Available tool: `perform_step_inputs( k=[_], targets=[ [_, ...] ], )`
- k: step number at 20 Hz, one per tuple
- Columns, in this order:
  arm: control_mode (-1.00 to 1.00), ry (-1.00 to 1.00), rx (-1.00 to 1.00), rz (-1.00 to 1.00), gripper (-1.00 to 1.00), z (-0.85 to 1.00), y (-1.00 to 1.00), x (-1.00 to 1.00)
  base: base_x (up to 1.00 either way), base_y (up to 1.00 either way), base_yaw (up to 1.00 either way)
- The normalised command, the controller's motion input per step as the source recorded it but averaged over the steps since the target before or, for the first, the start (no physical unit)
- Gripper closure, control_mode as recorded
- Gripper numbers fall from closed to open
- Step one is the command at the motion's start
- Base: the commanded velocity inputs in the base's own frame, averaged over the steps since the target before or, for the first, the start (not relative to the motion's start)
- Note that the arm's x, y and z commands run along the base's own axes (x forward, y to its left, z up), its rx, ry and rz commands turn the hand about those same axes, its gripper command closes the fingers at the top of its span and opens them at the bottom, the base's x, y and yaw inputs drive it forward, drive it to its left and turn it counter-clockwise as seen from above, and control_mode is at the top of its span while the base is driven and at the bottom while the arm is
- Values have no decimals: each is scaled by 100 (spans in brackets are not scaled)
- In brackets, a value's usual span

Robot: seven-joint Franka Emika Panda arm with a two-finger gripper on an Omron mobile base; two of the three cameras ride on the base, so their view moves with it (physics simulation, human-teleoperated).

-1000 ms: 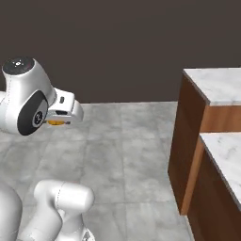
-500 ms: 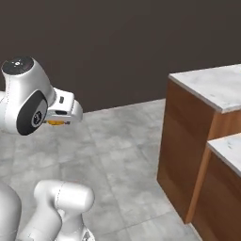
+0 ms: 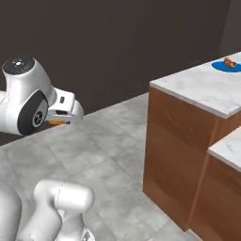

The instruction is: Pick up each orange from the fridge and place one orange on each plate on the dining counter.

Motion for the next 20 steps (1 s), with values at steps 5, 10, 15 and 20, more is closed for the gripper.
perform_step_inputs(
  k=[5,10,15,20],
  targets=[
    [100,0,0,0,100,0,0,0,100,100,-43],
    [100,0,0,0,100,0,0,0,100,100,-39],
    [100,0,0,0,100,0,0,0,100,100,-39],
    [100,0,0,0,100,0,0,0,100,100,-46]
  ],
)
